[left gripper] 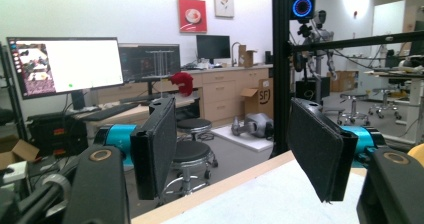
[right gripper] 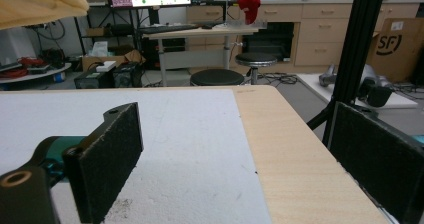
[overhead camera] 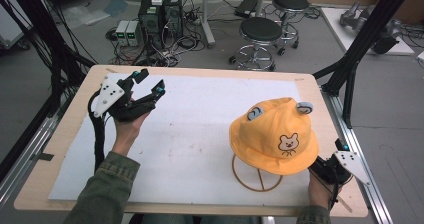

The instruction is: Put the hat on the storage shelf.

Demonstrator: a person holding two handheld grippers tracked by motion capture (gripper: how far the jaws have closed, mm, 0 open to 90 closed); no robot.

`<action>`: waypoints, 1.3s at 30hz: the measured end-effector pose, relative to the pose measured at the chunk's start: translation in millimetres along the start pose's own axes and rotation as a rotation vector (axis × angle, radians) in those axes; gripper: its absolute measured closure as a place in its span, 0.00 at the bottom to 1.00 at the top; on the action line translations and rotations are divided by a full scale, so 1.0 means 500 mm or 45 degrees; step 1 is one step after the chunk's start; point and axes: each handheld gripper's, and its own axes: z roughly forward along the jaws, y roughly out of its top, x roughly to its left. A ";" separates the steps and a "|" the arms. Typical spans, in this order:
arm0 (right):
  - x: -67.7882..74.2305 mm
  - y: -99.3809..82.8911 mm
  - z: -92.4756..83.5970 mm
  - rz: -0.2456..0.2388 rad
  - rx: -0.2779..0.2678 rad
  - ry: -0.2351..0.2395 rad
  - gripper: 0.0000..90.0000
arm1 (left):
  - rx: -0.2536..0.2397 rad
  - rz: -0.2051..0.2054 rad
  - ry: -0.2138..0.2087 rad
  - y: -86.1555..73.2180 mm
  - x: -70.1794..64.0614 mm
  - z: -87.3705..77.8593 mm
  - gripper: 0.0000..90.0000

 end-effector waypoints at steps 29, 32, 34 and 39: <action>-0.004 0.000 -0.003 0.011 0.004 -0.006 0.07 | 0.132 -0.027 0.146 -0.078 0.039 -0.139 0.33; -0.006 0.000 -0.001 0.015 -0.002 -0.008 0.07 | 0.146 -0.029 0.173 -0.089 0.043 -0.153 0.32; -0.007 -0.001 -0.001 0.016 0.002 -0.012 0.07 | 0.156 -0.037 0.194 -0.098 0.047 -0.163 0.32; -0.006 -0.001 -0.004 0.015 0.002 -0.012 0.07 | 0.179 -0.060 0.278 -0.127 0.065 -0.197 0.32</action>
